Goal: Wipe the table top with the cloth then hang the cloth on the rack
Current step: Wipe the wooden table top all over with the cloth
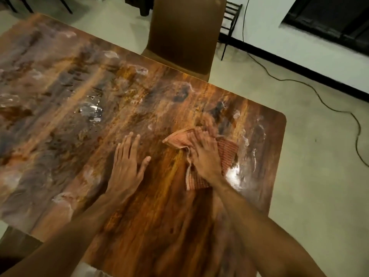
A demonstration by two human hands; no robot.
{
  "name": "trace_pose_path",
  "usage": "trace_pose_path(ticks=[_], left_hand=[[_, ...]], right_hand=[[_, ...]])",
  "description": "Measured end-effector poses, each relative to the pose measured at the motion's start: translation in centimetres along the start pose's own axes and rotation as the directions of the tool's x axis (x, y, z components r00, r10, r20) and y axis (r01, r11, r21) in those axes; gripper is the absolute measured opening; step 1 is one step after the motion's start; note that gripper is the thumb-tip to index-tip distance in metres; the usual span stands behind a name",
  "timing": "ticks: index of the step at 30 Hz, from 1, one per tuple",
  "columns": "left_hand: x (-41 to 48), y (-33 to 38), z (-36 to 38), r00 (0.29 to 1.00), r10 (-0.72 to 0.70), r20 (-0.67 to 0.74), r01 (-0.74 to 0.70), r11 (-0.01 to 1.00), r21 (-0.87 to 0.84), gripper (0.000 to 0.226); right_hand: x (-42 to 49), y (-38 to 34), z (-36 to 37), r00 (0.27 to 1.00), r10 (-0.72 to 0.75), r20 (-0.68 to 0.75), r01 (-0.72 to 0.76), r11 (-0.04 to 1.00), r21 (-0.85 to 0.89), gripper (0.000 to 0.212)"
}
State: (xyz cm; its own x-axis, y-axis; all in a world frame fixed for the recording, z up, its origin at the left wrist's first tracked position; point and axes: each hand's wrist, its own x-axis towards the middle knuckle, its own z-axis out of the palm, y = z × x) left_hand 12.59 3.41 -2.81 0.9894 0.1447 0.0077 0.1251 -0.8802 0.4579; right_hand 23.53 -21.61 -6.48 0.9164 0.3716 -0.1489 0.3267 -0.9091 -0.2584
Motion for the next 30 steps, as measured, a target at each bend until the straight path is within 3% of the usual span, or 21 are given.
trace_pose_path(ticks=[2,4,6,8,9,11,14,17,20,23,25,26,28,30], left_hand=[[-1.4,2.7,0.8,1.0,-0.021,-0.013,0.021,1.0,0.009,0.069],[-3.0,5.8,2.0,0.999,-0.047,-0.006,0.047,0.999,0.012,0.068],[-4.7,9.2,3.5,0.997,-0.081,0.005,0.081,0.997,0.002,0.067],[-6.4,11.6,4.9,0.997,-0.077,0.017,0.076,0.996,0.042,0.065],[-6.9,13.1,5.6,0.998,-0.065,0.012,0.065,0.996,0.058,0.065],[-7.6,15.3,6.1,0.996,-0.094,-0.013,0.094,0.994,0.053,0.065],[-8.3,18.1,6.4,0.987,-0.152,-0.049,0.153,0.988,0.023,0.067],[-9.1,19.7,6.6,0.984,-0.172,-0.048,0.172,0.985,0.005,0.067],[-10.4,20.2,7.1,0.979,-0.197,-0.051,0.198,0.98,0.003,0.066],[-12.1,20.0,7.5,0.974,-0.224,-0.034,0.225,0.974,0.03,0.065],[-13.7,19.6,7.6,0.967,-0.251,-0.031,0.252,0.967,0.022,0.066],[-14.6,19.2,7.4,0.962,-0.271,-0.033,0.271,0.962,0.005,0.067],[-16.1,18.6,7.0,0.954,-0.296,-0.054,0.295,0.955,-0.021,0.068],[-18.3,17.7,6.5,0.944,-0.318,-0.085,0.317,0.948,-0.029,0.069]], right_hand=[[-0.4,4.3,-1.4,0.991,0.131,-0.022,-0.131,0.991,0.023,0.06],[-2.4,3.8,-1.5,0.995,0.096,-0.024,-0.095,0.995,0.043,0.059],[-6.5,2.1,-0.7,0.981,-0.19,0.034,0.189,0.982,0.026,0.06],[-10.9,2.0,0.3,0.877,-0.461,0.137,0.462,0.887,0.025,0.058],[-11.7,3.9,-0.1,0.85,-0.509,0.134,0.51,0.86,0.027,0.057],[-10.4,9.2,-1.6,0.897,-0.434,0.086,0.431,0.901,0.046,0.058],[-6.4,17.7,-4.2,0.984,-0.173,0.032,0.173,0.985,-0.008,0.064],[-4.7,19.8,-5.3,0.999,-0.05,-0.018,0.049,0.998,-0.026,0.065],[-9.4,14.1,-3.3,0.981,-0.189,0.035,0.191,0.98,-0.053,0.071],[-16.2,8.7,-0.8,0.838,-0.517,0.173,0.524,0.852,0.003,0.063],[-16.1,9.0,-0.7,0.769,-0.613,0.181,0.612,0.788,0.072,0.06],[-15.0,9.9,-0.8,0.79,-0.589,0.169,0.587,0.807,0.068,0.061],[-11.9,11.9,-1.6,0.901,-0.415,0.127,0.417,0.909,0.006,0.067],[-11.1,11.5,-2.0,0.962,-0.26,0.08,0.263,0.964,-0.029,0.071]])
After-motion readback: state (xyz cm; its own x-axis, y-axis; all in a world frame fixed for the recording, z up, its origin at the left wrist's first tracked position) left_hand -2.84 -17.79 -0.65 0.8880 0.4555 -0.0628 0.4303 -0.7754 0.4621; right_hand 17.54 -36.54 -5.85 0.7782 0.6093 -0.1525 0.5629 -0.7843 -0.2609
